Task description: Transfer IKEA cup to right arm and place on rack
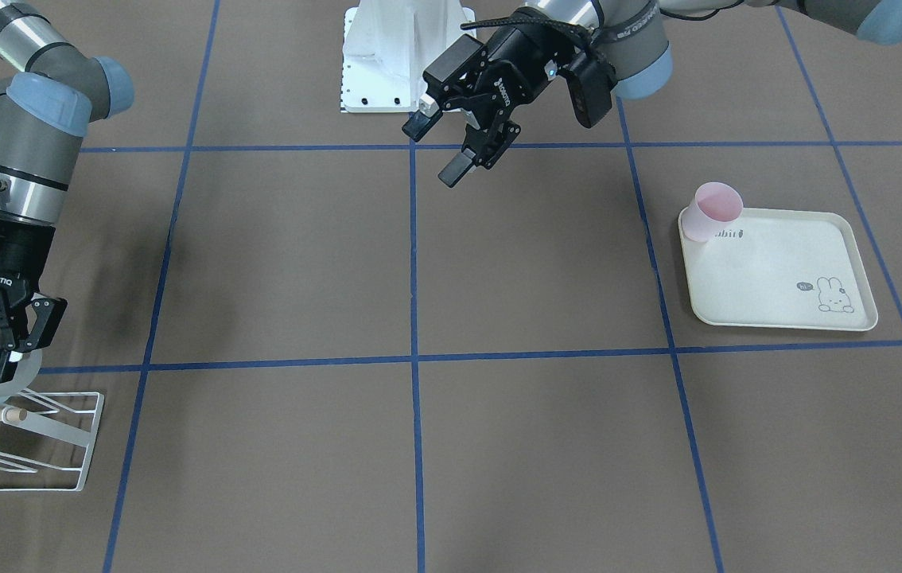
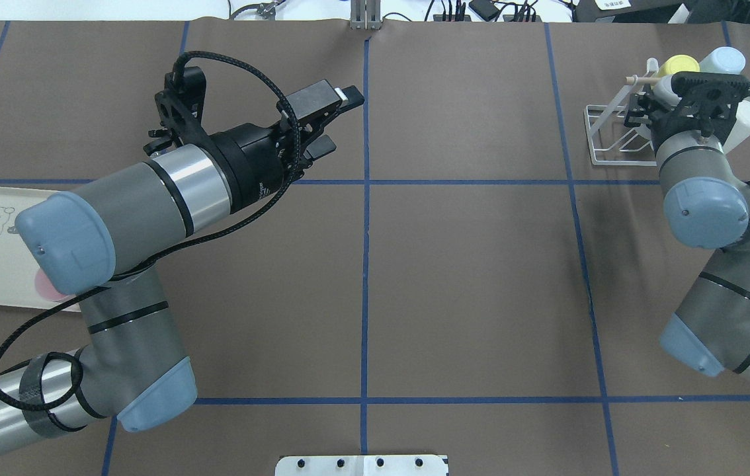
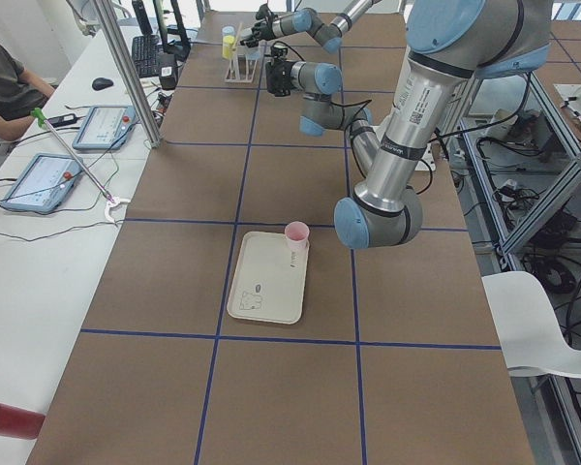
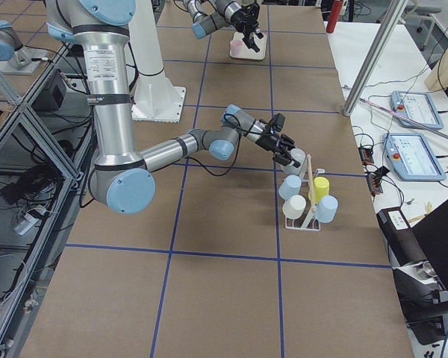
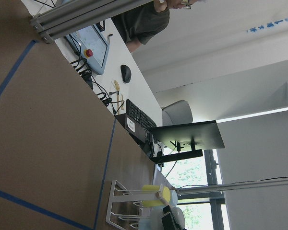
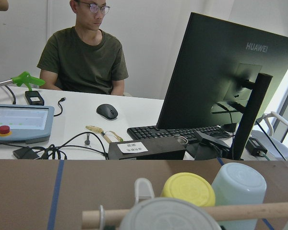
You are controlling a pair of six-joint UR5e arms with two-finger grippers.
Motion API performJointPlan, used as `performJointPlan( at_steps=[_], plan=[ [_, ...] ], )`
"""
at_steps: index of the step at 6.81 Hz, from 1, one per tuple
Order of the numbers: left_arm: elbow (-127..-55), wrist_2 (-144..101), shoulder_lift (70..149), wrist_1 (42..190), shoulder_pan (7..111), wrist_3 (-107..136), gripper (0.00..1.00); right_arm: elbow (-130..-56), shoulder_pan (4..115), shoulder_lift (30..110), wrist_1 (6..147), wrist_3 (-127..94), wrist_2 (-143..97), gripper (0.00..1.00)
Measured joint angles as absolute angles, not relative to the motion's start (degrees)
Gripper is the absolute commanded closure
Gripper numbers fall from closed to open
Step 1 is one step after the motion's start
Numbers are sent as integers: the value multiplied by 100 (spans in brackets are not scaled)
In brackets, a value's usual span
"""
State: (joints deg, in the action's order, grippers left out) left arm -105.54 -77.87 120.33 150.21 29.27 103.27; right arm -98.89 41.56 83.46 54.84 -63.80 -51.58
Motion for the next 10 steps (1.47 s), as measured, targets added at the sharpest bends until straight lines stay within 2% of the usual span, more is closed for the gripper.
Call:
performJointPlan(
  at_steps=[1,6,8,10],
  plan=[
    [-10553,-7785,12033,15020,2927,10327,0,-9855,4146,8349,5483,-6392,-5157,0],
    [-10556,-7780,12032,15014,2927,10327,0,-9502,4107,8344,4607,-6352,-5246,0],
    [-10575,-7838,12016,15008,2941,10321,0,-9826,4135,8343,4688,-6237,-5383,0],
    [-10873,-8336,11777,14652,3185,10089,0,-10597,4233,8356,5442,-5968,-5676,0]
  ],
)
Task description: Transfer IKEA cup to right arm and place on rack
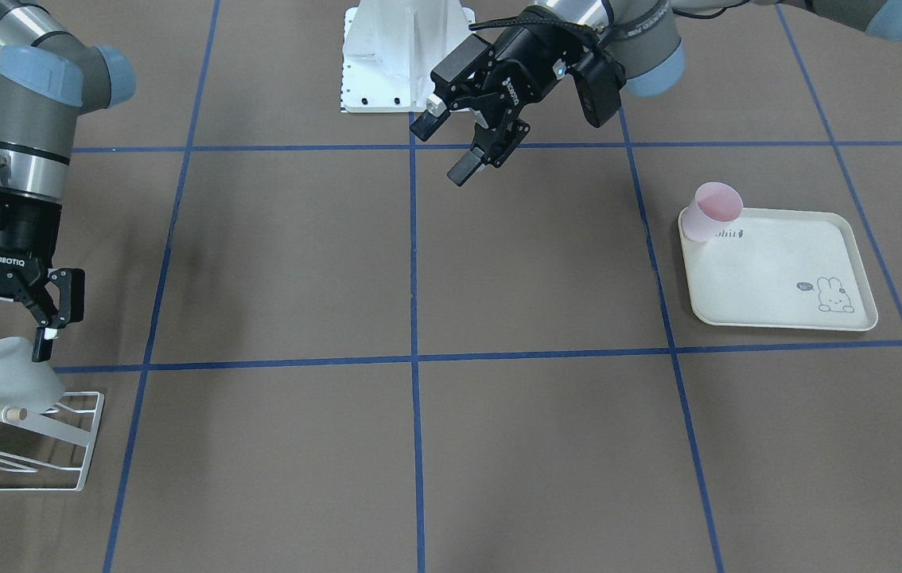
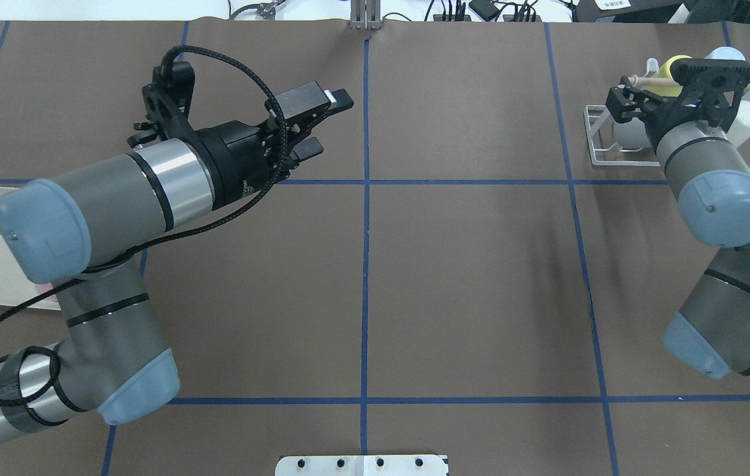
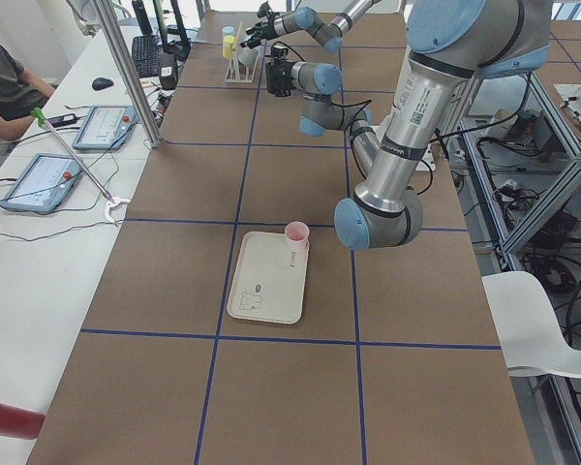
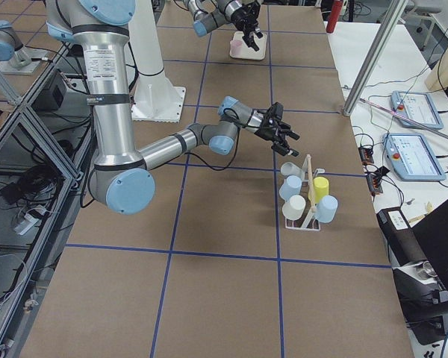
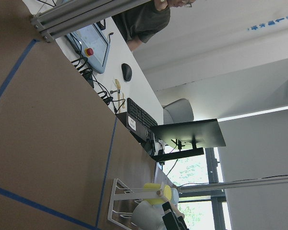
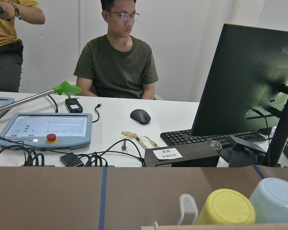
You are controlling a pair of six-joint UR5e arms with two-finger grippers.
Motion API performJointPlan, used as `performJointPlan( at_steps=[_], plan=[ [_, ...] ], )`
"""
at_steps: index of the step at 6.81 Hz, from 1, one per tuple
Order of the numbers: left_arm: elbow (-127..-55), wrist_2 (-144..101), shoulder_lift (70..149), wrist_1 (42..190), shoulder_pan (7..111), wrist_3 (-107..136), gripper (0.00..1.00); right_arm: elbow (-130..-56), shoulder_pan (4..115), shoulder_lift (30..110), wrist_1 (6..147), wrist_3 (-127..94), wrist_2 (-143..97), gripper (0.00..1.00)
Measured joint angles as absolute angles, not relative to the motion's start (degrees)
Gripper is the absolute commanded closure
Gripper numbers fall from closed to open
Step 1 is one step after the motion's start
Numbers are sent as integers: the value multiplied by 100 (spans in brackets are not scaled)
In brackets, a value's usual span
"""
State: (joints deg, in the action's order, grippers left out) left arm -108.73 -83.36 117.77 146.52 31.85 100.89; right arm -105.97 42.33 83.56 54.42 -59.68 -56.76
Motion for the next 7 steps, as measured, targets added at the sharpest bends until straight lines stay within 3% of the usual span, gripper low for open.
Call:
performJointPlan(
  at_steps=[4,7],
  plan=[
    [-11793,-10170,11015,12411,4169,7576,0,-12402,4295,8350,7332,-5747,-6922,0],
    [-12046,-11697,9651,11964,5019,5029,0,-12912,4285,8037,7506,-5823,-8555,0]
  ],
)
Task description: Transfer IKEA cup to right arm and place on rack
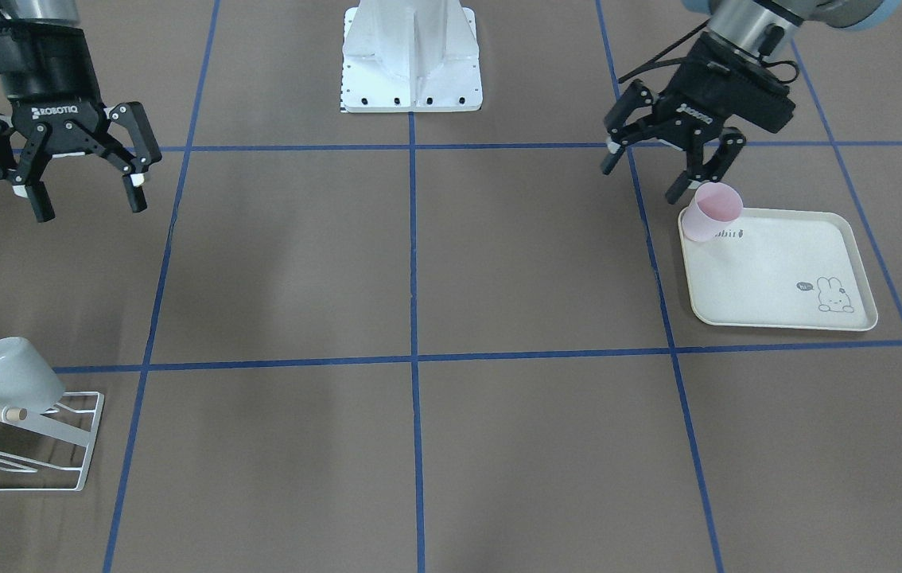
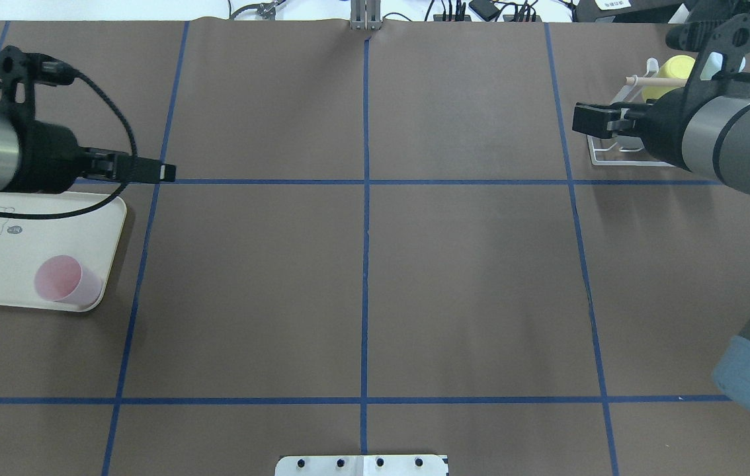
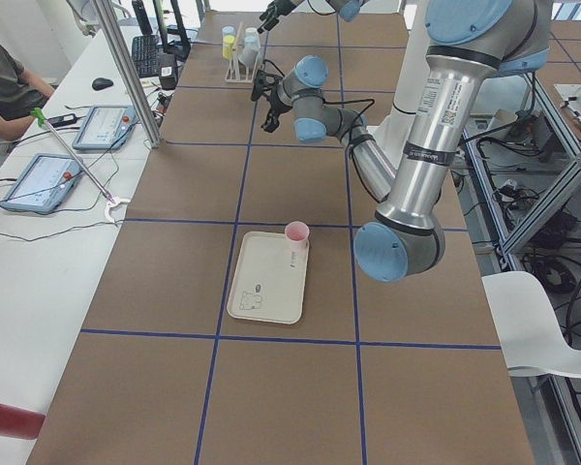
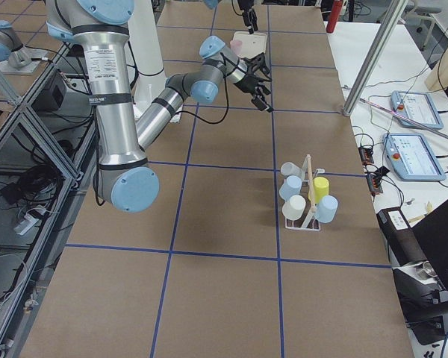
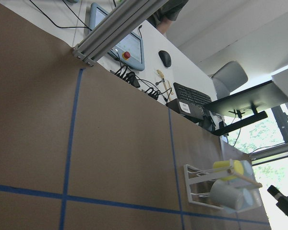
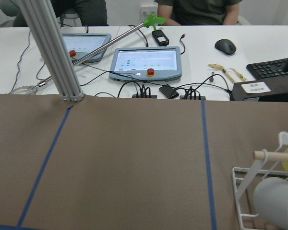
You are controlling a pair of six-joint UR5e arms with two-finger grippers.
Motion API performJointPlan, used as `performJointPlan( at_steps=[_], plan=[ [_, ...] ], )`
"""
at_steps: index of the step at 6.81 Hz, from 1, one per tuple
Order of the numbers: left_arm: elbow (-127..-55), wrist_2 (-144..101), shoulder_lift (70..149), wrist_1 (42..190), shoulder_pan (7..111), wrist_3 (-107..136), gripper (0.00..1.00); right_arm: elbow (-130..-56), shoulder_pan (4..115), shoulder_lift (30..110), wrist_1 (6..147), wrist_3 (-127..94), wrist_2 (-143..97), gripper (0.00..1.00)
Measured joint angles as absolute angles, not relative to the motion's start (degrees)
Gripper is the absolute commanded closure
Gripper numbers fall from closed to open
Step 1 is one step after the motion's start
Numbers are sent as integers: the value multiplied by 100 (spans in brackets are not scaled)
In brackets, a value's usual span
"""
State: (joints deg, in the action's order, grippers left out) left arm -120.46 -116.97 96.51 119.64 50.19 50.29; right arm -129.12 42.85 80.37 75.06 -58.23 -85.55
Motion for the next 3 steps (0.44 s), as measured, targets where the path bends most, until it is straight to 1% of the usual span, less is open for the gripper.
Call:
performJointPlan(
  at_steps=[1,3],
  plan=[
    [-12044,-12201,9308,11731,5319,4237,0,-12933,4280,7877,7489,-5904,-9044,0],
    [-11971,-12505,9130,10618,5502,2947,0,-12742,4232,7270,7465,-6495,-9556,0]
  ],
)
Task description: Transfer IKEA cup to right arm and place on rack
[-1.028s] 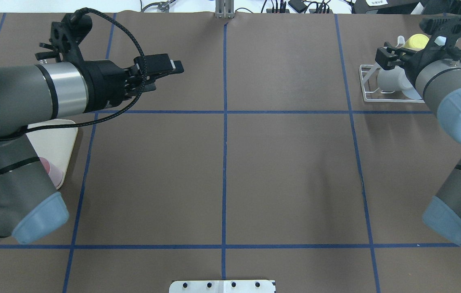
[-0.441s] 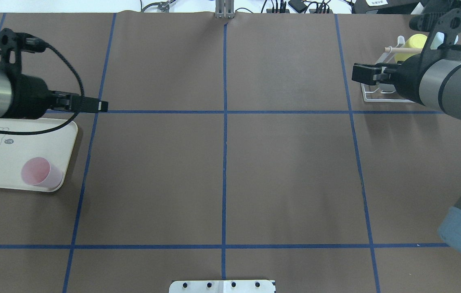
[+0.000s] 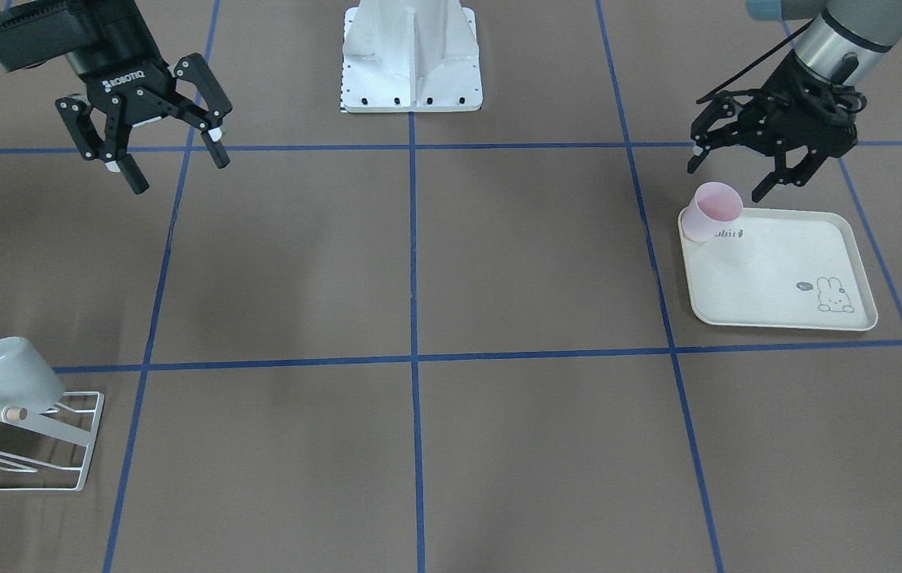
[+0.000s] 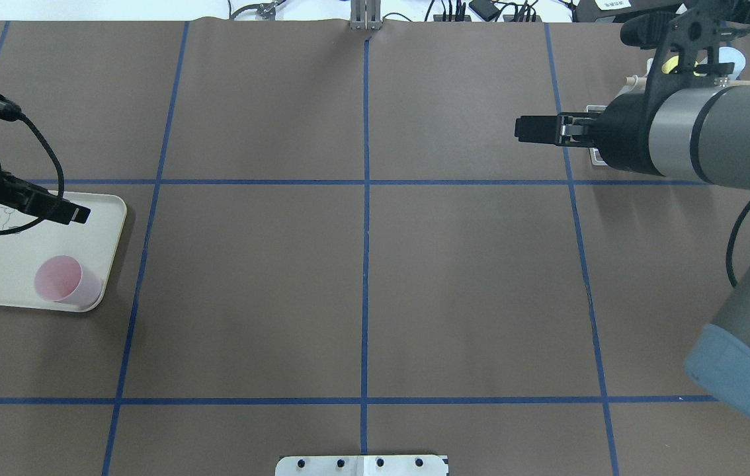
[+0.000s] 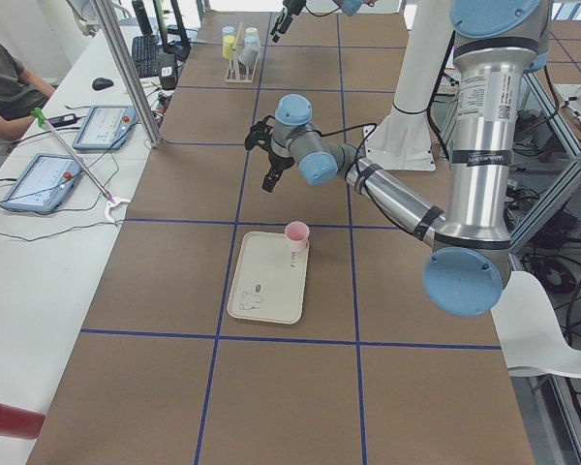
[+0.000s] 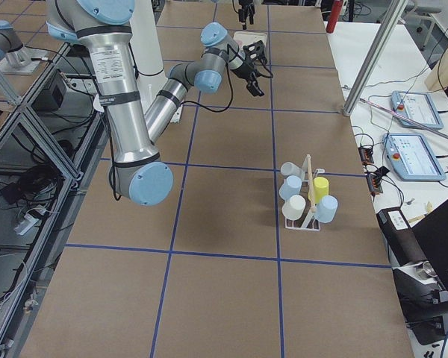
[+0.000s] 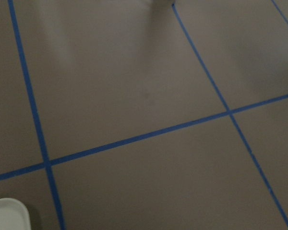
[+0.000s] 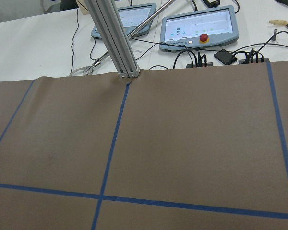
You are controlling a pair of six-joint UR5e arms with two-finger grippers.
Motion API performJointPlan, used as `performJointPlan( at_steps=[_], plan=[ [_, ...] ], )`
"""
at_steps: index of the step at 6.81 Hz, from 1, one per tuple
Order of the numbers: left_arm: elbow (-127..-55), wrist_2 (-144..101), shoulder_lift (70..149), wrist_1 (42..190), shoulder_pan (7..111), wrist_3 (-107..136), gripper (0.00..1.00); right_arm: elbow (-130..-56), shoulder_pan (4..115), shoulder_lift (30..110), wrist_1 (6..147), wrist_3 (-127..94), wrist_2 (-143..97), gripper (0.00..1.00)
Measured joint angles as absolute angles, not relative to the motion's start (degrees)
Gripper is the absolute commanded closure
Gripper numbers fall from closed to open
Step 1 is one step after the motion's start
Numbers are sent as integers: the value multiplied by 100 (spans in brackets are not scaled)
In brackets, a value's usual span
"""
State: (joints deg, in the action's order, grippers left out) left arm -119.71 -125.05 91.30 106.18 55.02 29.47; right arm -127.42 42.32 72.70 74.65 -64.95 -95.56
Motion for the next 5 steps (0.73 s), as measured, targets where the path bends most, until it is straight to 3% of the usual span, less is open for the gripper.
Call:
performJointPlan(
  at_steps=[3,5],
  plan=[
    [-11371,-12528,9129,9874,5511,1628,0,-12138,4159,6148,7354,-7870,-9768,0],
    [-11101,-12508,9090,9852,5515,1210,0,-11590,4131,5795,6382,-8841,-9782,0]
  ],
)
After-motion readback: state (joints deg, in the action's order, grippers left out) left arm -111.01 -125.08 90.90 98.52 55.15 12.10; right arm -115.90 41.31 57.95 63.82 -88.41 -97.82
